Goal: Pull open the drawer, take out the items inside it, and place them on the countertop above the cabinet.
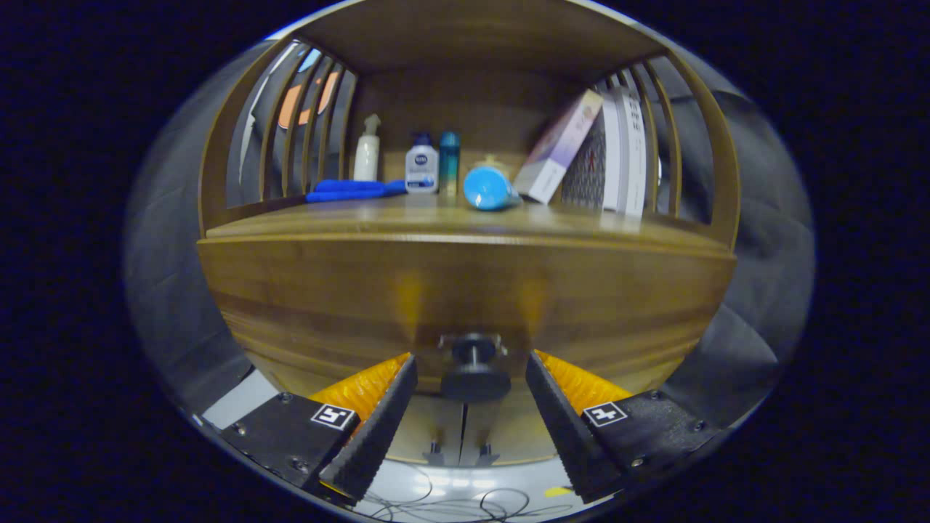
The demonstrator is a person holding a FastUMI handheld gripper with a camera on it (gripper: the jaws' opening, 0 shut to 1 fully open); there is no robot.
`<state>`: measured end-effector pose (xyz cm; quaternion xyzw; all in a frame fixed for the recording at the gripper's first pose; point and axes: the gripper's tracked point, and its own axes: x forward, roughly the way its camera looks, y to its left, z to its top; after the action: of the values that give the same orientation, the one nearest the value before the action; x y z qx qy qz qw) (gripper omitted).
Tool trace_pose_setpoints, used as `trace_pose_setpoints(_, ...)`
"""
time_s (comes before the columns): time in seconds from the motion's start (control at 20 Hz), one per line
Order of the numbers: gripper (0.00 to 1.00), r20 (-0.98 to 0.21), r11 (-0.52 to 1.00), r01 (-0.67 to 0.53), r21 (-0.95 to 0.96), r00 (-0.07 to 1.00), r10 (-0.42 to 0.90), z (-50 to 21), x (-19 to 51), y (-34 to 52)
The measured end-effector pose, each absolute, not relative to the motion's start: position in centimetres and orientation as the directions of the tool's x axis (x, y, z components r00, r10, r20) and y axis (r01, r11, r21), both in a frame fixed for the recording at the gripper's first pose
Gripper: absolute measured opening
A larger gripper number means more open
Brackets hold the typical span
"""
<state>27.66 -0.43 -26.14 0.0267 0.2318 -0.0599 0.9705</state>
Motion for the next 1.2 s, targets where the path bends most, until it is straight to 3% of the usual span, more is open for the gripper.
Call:
trace_pose_setpoints(0.3,0.99,-0.369,0.998,0.060,0.024,0.928,-0.047,-21.4,20.8,-1.1)
trace_pose_setpoints(0.8,0.99,-0.134,0.996,-0.047,0.074,0.989,0.057,-6.5,7.5,-1.1)
trace_pose_setpoints(1.2,0.99,-0.041,0.992,-0.092,0.081,0.995,0.095,-0.6,-0.8,-2.0)
